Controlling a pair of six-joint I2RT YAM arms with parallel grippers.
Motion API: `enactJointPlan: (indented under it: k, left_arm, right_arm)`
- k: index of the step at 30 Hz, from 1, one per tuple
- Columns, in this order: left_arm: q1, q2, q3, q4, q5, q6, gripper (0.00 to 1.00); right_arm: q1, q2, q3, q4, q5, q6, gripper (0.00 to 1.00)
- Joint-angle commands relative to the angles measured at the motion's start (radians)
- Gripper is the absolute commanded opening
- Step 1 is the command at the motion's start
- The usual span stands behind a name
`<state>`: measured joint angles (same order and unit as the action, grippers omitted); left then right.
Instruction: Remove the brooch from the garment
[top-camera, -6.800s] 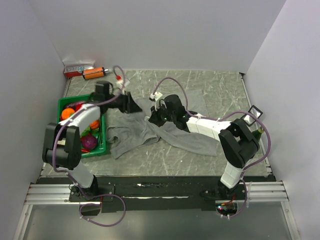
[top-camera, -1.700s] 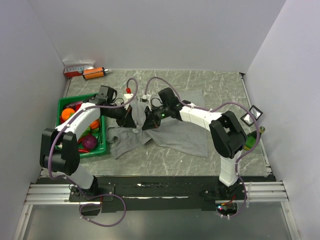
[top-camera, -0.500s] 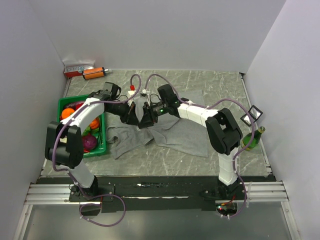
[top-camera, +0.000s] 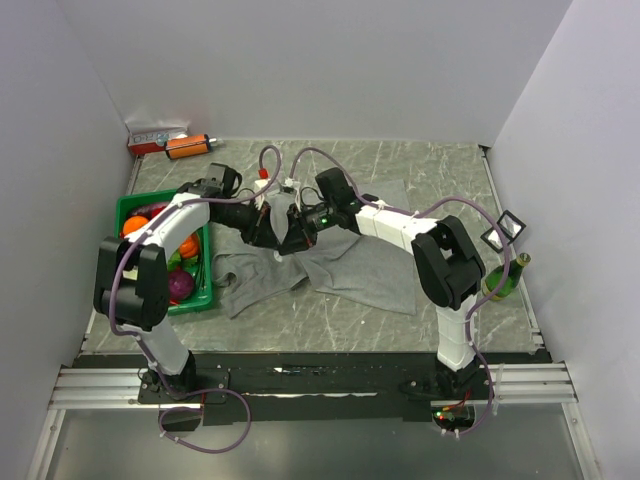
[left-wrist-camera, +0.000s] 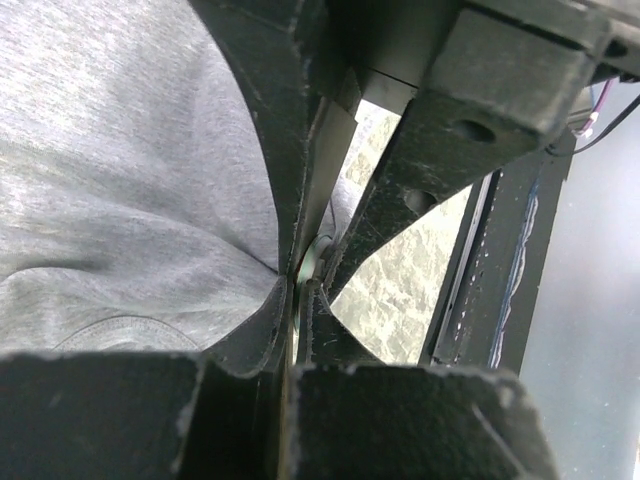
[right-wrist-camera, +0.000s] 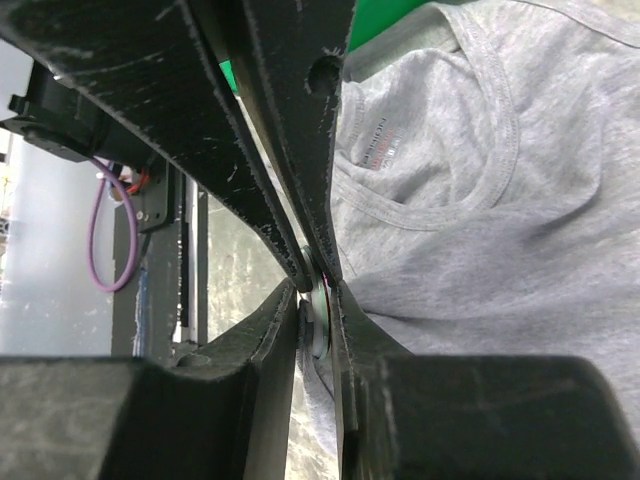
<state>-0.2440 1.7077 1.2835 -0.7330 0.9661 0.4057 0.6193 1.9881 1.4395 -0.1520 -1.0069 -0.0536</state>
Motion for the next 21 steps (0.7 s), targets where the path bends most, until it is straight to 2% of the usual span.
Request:
enactJointPlan:
  k: [1, 4, 8, 12, 16, 19, 21]
  left_arm:
    - [-0.008, 0.004, 0.031, 0.003, 0.102, -0.060, 0.01]
    - [-0.008, 0.000, 0.022, 0.038, 0.128, -0.119, 0.01]
    - [-0.006, -0.010, 0.001, 0.112, 0.174, -0.267, 0.01]
    - [-0.012, -0.022, -0.015, 0.165, 0.224, -0.353, 0.01]
    - [-0.017, -0.025, -0.053, 0.208, 0.253, -0.442, 0.01]
    - [-0.018, -0.031, -0.079, 0.260, 0.279, -0.496, 0.01]
    - [-0.017, -0.036, -0.088, 0.282, 0.290, -0.508, 0.01]
  right_arm:
    - [0.008, 0.000, 0.053, 0.022, 0.091, -0.017, 0.13]
    - [0.020, 0.000, 0.070, -0.015, 0.186, -0.029, 0.10]
    - [0.030, -0.003, 0.084, -0.064, 0.352, -0.031, 0.12]
    - [0.039, -0.009, 0.085, -0.107, 0.471, -0.052, 0.00]
    - [0.045, -0.012, 0.090, -0.129, 0.583, -0.048, 0.00]
    - [0.054, -0.012, 0.102, -0.144, 0.689, -0.037, 0.06]
    - [0.062, -0.011, 0.107, -0.149, 0.741, -0.042, 0.06]
